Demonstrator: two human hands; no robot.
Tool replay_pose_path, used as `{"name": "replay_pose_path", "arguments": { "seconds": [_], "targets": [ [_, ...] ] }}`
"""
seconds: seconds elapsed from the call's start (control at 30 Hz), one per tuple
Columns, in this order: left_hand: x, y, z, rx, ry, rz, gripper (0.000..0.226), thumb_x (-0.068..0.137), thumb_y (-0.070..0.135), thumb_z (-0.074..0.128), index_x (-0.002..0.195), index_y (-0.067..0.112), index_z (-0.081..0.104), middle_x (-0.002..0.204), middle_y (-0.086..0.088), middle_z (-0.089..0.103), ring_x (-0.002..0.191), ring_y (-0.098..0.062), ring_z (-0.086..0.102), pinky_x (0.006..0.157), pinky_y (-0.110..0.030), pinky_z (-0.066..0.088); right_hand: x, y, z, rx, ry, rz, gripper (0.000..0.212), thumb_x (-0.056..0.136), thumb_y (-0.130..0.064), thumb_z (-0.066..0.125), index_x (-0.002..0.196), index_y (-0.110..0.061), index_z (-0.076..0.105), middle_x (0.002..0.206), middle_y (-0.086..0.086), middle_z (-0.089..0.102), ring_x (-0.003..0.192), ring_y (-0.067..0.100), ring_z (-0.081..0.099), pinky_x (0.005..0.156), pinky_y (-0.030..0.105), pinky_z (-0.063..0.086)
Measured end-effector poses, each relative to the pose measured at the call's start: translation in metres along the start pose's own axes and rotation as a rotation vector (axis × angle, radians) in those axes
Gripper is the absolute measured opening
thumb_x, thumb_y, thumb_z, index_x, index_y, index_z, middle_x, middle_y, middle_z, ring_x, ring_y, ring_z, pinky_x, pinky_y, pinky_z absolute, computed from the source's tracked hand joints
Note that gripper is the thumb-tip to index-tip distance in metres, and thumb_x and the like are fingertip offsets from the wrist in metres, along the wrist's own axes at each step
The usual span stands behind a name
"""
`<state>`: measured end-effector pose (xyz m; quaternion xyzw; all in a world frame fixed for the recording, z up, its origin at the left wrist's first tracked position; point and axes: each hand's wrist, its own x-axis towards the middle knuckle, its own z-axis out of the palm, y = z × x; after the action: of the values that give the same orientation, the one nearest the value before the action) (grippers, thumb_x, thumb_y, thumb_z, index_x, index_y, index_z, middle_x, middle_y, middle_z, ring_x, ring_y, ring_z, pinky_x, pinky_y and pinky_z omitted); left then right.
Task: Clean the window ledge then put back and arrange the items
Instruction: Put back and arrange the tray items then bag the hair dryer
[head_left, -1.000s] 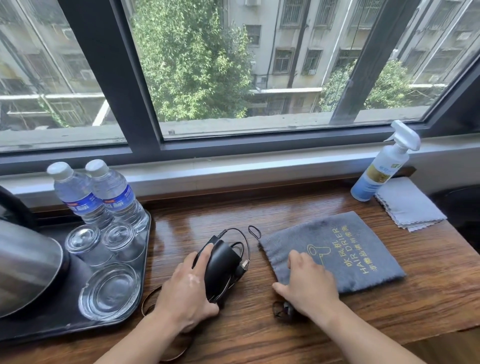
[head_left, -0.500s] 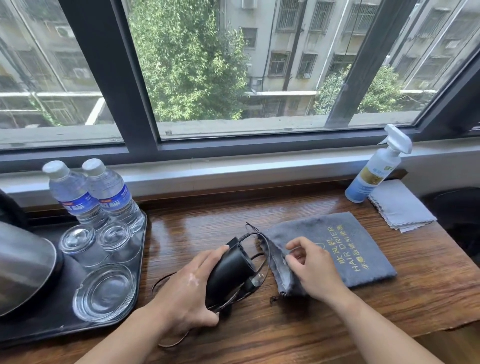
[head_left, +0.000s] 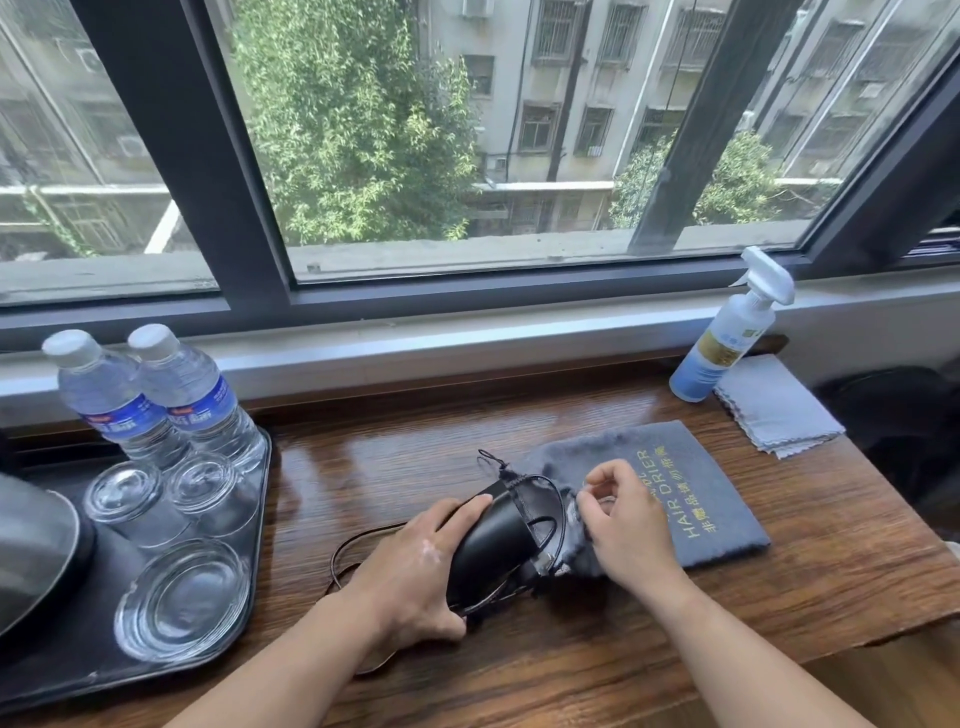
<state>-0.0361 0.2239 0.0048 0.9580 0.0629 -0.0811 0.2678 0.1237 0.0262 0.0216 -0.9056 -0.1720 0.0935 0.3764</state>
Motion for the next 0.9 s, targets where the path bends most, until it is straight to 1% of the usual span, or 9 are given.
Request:
{"name": "replay_pose_path", "arguments": {
  "seconds": [0.1, 0.2, 0.3, 0.43, 0.5, 0.6, 0.67, 0.8, 0.9],
  "targets": [
    [0.001, -0.001, -0.001, 0.035, -0.039, 0.011, 0.124, 0.058, 0.045, 0.079, 0.156, 0.044, 0.003, 0.154, 0.016, 0.027, 0.134, -0.015, 0.044, 0.105, -0.025, 0.044, 0.002, -0.004, 0.000, 0.005, 0.027, 0.004, 0.013, 0.093, -0.018, 0.064, 0.092, -0.025, 0.053, 0.085, -0.011, 0.065, 0.072, 0.003, 0.063, 0.061, 0.011, 0.039],
    [0.003, -0.001, -0.001, 0.057, -0.054, 0.018, 0.124, 0.058, 0.044, 0.079, 0.157, 0.043, 0.004, 0.152, 0.015, 0.031, 0.132, -0.016, 0.047, 0.103, -0.026, 0.045, 0.005, -0.006, 0.000, -0.004, 0.038, -0.029, 0.013, 0.093, -0.018, 0.063, 0.092, -0.025, 0.053, 0.081, -0.011, 0.064, 0.068, 0.000, 0.061, 0.063, 0.021, 0.041],
    [0.007, -0.001, -0.003, 0.053, -0.052, 0.001, 0.124, 0.058, 0.044, 0.079, 0.156, 0.044, 0.004, 0.149, 0.015, 0.033, 0.130, -0.016, 0.047, 0.103, -0.026, 0.045, 0.004, -0.004, 0.001, -0.018, -0.019, -0.131, 0.017, 0.092, -0.016, 0.065, 0.090, -0.028, 0.052, 0.078, -0.011, 0.065, 0.072, 0.000, 0.061, 0.063, 0.013, 0.041],
    [0.021, 0.000, -0.007, 0.068, -0.039, -0.045, 0.125, 0.057, 0.043, 0.082, 0.156, 0.043, 0.007, 0.150, 0.013, 0.035, 0.129, -0.020, 0.051, 0.102, -0.030, 0.047, -0.007, 0.002, 0.002, -0.036, -0.121, -0.280, 0.025, 0.087, -0.009, 0.070, 0.092, -0.027, 0.053, 0.081, -0.012, 0.066, 0.078, 0.005, 0.063, 0.064, 0.009, 0.043],
    [0.030, 0.002, -0.009, 0.084, -0.035, -0.063, 0.125, 0.056, 0.044, 0.082, 0.156, 0.042, 0.006, 0.150, 0.011, 0.036, 0.128, -0.023, 0.053, 0.100, -0.034, 0.049, -0.011, 0.005, 0.003, -0.034, -0.131, -0.309, 0.029, 0.084, -0.006, 0.072, 0.093, -0.028, 0.054, 0.082, -0.012, 0.067, 0.079, 0.007, 0.064, 0.065, 0.009, 0.044],
    [0.042, 0.008, -0.009, 0.120, -0.067, -0.089, 0.126, 0.057, 0.044, 0.083, 0.157, 0.040, 0.006, 0.147, 0.005, 0.040, 0.128, -0.026, 0.052, 0.103, -0.038, 0.049, -0.013, 0.006, 0.003, 0.031, -0.080, -0.275, 0.036, 0.082, -0.005, 0.073, 0.093, -0.033, 0.053, 0.081, -0.009, 0.068, 0.077, 0.011, 0.066, 0.066, 0.015, 0.050],
    [0.049, 0.012, -0.009, 0.133, -0.090, -0.088, 0.127, 0.056, 0.045, 0.083, 0.156, 0.038, 0.005, 0.145, 0.002, 0.043, 0.127, -0.027, 0.052, 0.104, -0.039, 0.048, -0.013, 0.004, 0.002, 0.047, -0.050, -0.264, 0.039, 0.083, -0.006, 0.073, 0.093, -0.036, 0.051, 0.081, -0.009, 0.068, 0.076, 0.011, 0.066, 0.066, 0.016, 0.050],
    [0.057, 0.013, -0.010, 0.153, -0.127, -0.076, 0.126, 0.056, 0.046, 0.083, 0.156, 0.039, 0.007, 0.142, 0.001, 0.044, 0.123, -0.027, 0.054, 0.099, -0.039, 0.051, -0.010, 0.000, -0.002, 0.114, 0.066, -0.188, 0.037, 0.082, -0.003, 0.072, 0.091, -0.033, 0.053, 0.079, -0.009, 0.069, 0.072, 0.008, 0.065, 0.065, 0.020, 0.052],
    [0.059, 0.012, -0.009, 0.206, -0.152, -0.058, 0.126, 0.057, 0.046, 0.083, 0.157, 0.038, 0.006, 0.144, 0.000, 0.042, 0.126, -0.029, 0.052, 0.101, -0.040, 0.050, -0.007, -0.003, -0.001, 0.146, 0.106, -0.209, 0.037, 0.080, -0.001, 0.074, 0.091, -0.030, 0.054, 0.079, -0.007, 0.069, 0.071, 0.009, 0.065, 0.064, 0.014, 0.050]
  ]
}}
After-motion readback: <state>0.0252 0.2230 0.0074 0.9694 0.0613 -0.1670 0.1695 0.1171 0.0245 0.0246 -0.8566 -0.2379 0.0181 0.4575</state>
